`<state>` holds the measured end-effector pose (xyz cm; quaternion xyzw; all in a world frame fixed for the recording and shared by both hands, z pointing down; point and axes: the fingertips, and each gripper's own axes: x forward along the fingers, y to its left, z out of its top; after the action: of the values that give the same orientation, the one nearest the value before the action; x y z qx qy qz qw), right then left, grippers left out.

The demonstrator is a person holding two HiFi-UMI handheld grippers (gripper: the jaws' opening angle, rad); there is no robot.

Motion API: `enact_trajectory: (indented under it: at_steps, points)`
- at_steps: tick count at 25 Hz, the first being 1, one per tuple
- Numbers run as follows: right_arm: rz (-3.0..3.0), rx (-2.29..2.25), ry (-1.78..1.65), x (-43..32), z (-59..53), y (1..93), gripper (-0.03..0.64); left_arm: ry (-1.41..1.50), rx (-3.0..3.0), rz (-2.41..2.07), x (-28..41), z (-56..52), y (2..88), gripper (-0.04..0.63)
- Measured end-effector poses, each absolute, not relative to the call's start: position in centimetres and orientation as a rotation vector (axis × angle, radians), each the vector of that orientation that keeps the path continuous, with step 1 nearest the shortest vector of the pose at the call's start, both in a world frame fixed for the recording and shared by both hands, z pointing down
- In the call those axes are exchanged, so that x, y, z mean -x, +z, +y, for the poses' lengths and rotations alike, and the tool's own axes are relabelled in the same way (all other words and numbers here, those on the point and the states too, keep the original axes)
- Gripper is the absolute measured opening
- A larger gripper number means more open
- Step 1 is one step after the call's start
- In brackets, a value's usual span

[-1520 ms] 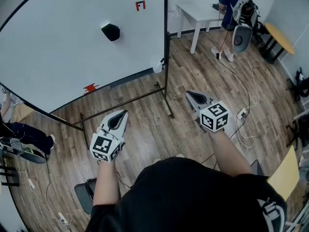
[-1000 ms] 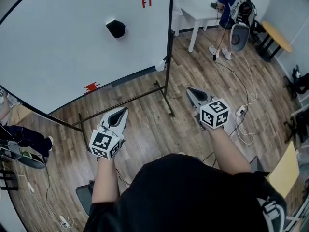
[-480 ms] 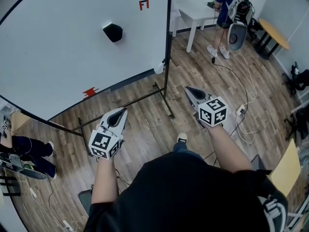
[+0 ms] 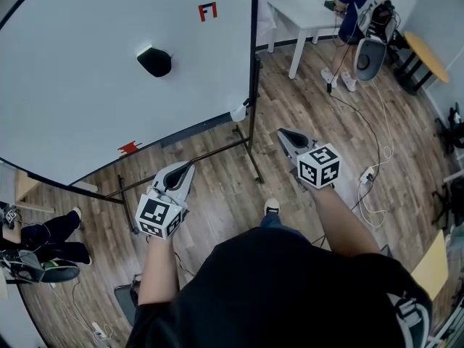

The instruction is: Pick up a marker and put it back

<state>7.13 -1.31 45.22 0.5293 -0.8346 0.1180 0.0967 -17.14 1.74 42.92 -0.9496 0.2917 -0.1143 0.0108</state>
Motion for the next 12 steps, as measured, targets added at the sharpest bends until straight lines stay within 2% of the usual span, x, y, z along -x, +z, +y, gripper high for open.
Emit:
enact_trajectory:
  at_steps: [12]
  points:
    - [-2.548, -1.43, 0.405, -13.6, -12.4, 46.1, -0.003, -0.424, 2.938, 1.033, 8.9, -7.3, 42.3, 0.011]
